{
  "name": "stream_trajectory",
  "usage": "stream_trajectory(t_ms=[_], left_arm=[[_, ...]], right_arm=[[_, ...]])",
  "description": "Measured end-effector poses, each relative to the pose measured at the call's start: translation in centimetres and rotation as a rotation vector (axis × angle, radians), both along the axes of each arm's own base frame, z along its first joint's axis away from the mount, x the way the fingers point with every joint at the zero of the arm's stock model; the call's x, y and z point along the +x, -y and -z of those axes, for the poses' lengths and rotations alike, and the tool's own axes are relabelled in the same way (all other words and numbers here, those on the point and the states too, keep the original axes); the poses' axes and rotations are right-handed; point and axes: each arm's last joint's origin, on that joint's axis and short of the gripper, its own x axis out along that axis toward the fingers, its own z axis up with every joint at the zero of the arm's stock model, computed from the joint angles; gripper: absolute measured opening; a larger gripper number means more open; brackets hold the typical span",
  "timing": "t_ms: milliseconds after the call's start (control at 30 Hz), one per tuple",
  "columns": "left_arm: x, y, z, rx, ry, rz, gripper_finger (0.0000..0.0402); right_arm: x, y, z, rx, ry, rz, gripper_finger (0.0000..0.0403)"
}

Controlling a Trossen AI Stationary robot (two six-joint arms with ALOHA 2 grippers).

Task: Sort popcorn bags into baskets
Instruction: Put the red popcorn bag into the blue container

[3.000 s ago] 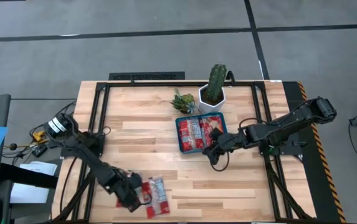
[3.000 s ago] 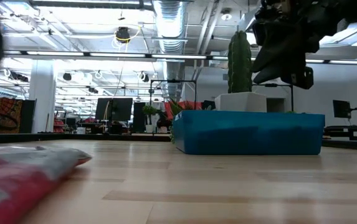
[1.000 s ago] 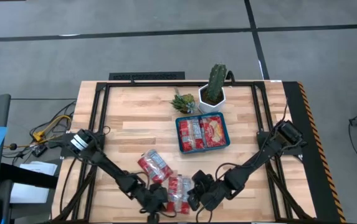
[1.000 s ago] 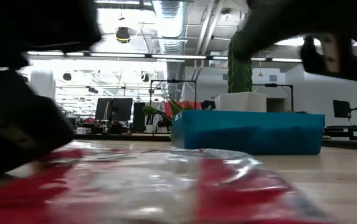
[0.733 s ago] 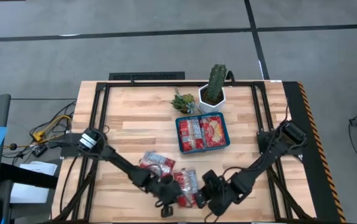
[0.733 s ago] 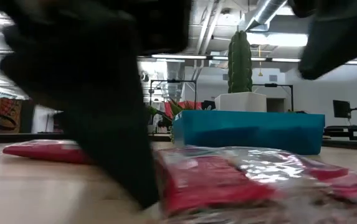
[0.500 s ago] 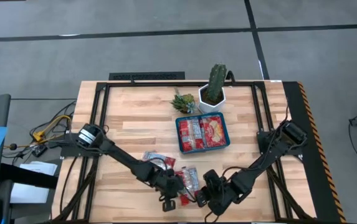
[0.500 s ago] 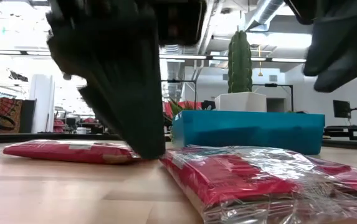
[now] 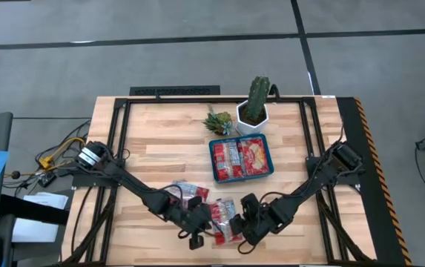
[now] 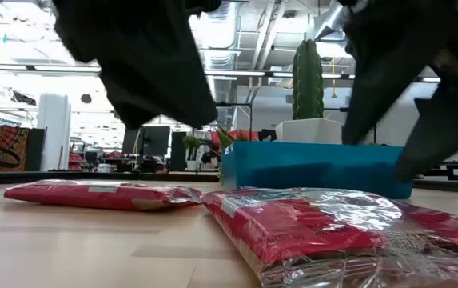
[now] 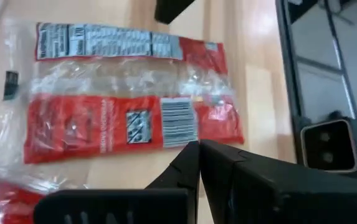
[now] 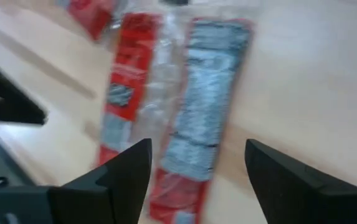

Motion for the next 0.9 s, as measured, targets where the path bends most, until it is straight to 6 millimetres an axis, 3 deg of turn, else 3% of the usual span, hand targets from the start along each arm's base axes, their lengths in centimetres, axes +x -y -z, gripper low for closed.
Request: stream_trajectory(t_ms=[200,467,900], left_arm=[[-0.8,-1.0,1.8,0.014,0.018,-0.068,0.0],[-0.9,-2.0,2.7,0.01,0.047,-0.112,0.0],[0.0,-1.4,5.6,-0.047,0.004,-0.052,0.0]], right_arm=[[-0.3,0.5,1.0,-0.002,-0.007,0.004,0.0281],[0.4,1.0,1.0,-0.021,0.012,-0.022,0.0281],[2.0,0.6,3.5,0.017,0.04,-0.018,0.0281]])
